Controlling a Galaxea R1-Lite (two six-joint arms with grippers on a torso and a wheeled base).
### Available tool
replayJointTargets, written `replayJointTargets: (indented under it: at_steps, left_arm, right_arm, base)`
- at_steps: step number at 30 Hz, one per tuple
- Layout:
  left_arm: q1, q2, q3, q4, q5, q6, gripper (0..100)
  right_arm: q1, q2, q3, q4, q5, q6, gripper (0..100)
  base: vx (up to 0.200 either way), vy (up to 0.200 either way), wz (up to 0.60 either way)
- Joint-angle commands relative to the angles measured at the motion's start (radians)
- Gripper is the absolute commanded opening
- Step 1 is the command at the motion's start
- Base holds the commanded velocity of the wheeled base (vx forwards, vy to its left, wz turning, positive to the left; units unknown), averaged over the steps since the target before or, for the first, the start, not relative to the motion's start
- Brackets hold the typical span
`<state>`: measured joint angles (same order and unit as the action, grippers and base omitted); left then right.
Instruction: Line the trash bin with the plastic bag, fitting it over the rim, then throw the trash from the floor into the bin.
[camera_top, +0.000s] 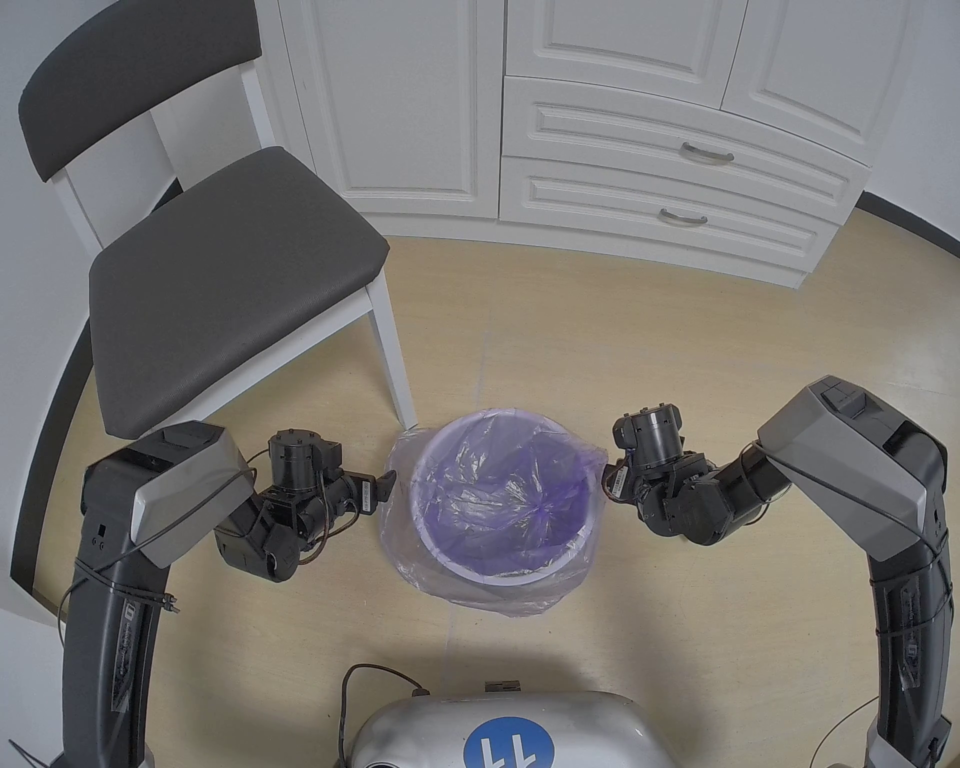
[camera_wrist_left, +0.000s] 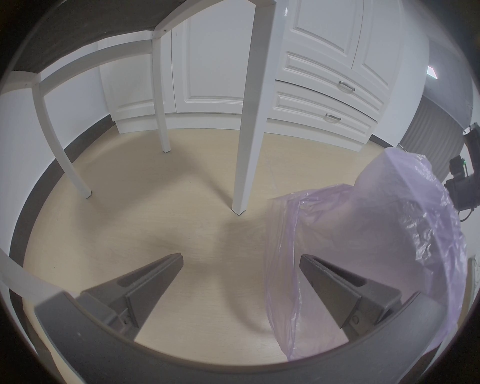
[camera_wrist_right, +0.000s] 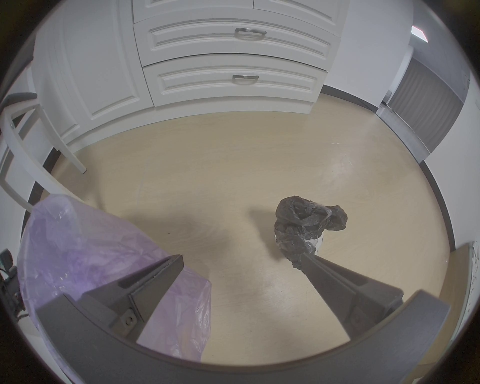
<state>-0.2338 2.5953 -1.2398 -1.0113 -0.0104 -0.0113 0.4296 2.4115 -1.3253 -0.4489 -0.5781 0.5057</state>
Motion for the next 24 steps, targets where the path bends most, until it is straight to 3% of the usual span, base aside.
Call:
replayJointTargets:
  at_steps: [1, 8, 15, 19, 21, 24]
  left_arm:
    - [-0.009, 0.043, -0.024, 0.003, 0.001, -0.001, 100]
    - [-0.059, 0.098, -0.04, 0.002, 0.073, -0.001, 100]
    - [-0.076, 0.129, -0.106, 0.04, 0.098, 0.001, 100]
    - [-0.078, 0.147, -0.173, 0.114, 0.115, 0.005, 100]
    - [-0.078, 0.174, -0.267, 0.252, 0.15, 0.04, 100]
    - [-0.073, 0.186, -0.311, 0.283, 0.162, 0.08, 100]
  right_arm:
    - [-0.006, -0.038, 0.017, -0.001, 0.0, 0.0, 100]
    - [0.003, -0.155, 0.113, -0.004, -0.002, 0.008, 100]
    - [0.012, -0.198, 0.149, -0.016, -0.002, 0.02, 100]
    - [0.009, -0.203, 0.149, -0.014, 0.0, 0.008, 100]
    - [0.014, -0.21, 0.147, -0.013, -0.002, -0.001, 100]
    - [0.021, -0.235, 0.152, -0.014, 0.0, -0.024, 100]
  base:
    - [0.0, 0.0, 0.0]
    - [0.0, 0.0, 0.0]
    - [0.0, 0.0, 0.0]
    - [0.0, 0.0, 0.0]
    - [0.0, 0.0, 0.0]
    - [0.0, 0.0, 0.0]
